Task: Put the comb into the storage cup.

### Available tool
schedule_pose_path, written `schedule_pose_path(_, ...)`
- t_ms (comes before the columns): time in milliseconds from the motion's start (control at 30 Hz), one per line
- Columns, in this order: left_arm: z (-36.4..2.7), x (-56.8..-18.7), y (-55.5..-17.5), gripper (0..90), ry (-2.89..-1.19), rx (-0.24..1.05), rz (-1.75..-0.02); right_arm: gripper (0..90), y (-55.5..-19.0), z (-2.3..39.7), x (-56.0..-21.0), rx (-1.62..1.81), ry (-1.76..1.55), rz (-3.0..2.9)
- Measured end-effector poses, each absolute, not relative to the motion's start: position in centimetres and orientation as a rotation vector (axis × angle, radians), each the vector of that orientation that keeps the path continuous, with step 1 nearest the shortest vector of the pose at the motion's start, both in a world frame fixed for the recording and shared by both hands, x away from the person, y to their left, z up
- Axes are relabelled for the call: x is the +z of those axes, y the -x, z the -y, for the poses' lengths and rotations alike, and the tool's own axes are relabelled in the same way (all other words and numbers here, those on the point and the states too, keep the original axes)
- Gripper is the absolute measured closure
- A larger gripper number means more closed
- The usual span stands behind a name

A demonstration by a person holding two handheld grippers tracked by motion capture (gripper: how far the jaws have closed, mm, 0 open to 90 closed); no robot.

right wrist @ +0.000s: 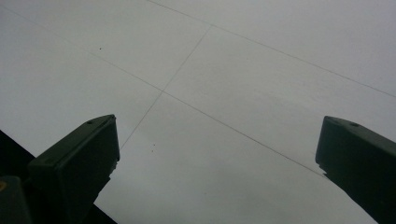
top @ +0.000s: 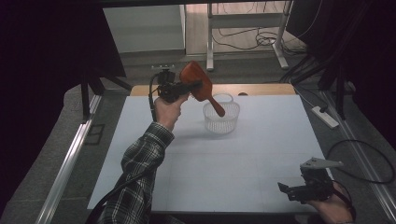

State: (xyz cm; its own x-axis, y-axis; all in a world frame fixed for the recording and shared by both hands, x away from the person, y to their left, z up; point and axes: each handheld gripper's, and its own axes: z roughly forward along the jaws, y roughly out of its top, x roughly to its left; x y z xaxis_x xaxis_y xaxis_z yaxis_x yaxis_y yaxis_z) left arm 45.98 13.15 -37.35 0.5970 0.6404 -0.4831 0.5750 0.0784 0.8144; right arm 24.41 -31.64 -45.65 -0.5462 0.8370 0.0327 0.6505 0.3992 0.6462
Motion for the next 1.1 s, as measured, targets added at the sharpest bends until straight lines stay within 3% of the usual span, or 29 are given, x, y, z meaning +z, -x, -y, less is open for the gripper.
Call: schedule_pose_path(1100, -11.0, -39.9, -46.3, 52.2, -1.576, 0.094, -1.074, 1.0, -24.3, 31.5, -45.7, 0.883, -1.285, -2.371)
